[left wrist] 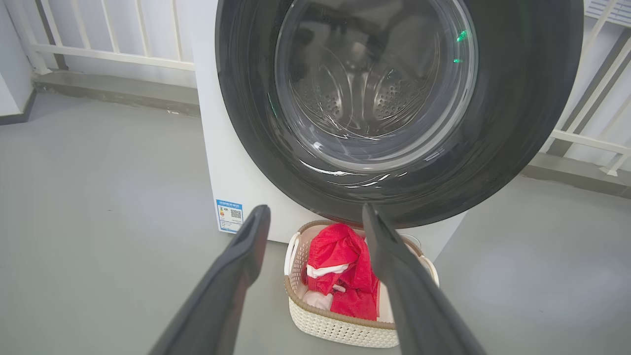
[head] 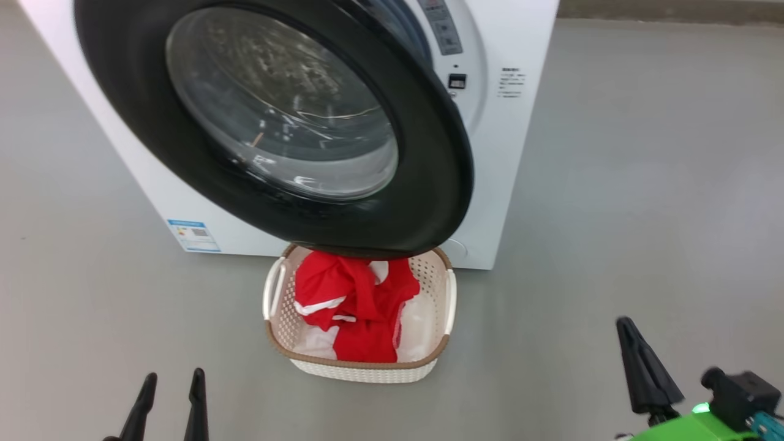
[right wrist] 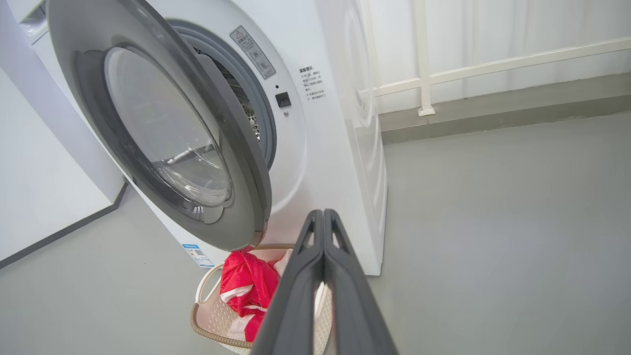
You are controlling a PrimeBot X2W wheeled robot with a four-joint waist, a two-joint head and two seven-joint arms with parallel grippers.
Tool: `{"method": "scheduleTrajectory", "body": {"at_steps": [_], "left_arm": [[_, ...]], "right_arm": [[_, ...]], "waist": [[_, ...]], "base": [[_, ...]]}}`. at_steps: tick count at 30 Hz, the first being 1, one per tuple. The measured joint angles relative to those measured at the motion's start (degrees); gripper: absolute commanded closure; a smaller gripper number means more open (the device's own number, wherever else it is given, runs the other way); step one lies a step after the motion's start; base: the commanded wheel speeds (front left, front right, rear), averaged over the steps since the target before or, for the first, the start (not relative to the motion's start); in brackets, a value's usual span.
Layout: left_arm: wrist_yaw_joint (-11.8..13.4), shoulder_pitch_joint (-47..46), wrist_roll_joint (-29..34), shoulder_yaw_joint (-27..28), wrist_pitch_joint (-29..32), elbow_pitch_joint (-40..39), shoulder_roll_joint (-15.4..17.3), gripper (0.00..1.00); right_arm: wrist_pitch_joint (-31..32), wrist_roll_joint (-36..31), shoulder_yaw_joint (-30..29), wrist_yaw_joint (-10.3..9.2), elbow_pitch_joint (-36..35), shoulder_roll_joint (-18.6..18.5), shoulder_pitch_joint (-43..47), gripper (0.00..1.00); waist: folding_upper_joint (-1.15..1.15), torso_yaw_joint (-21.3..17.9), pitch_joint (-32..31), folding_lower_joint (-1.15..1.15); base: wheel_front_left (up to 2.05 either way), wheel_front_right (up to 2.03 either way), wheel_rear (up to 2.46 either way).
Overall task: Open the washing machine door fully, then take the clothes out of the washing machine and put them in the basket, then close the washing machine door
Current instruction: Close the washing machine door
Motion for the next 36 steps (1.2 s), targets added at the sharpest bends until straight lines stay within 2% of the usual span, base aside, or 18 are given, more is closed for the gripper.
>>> {"method": "scheduleTrajectory", "body": {"at_steps": [16, 26, 36], "left_arm": [[0.0, 0.0, -0.7, -3.4, 0.0, -0.2, -0.2, 0.00], [0.0, -4.4, -3.5, -6.4, 0.0, -0.7, -0.3, 0.00], [0.0, -9.1, -5.2, -8.1, 0.0, -0.7, -0.5, 0.00]], "right_arm": [[0.0, 0.8, 10.2, 0.00, 3.7, -0.8, -15.8, 1.00], [0.0, 0.8, 10.5, 0.00, 6.6, -1.5, -25.6, 1.00], [0.0, 0.7, 10.2, 0.00, 9.2, -2.6, -31.6, 1.00]], "waist": [[0.00, 6.8, -0.2, 0.00], [0.00, 8.8, 5.1, 0.00], [0.00, 10.5, 11.2, 0.00]], "base": [[0.00, 0.00, 0.00], [0.00, 0.00, 0.00], [0.00, 0.00, 0.00]]}}
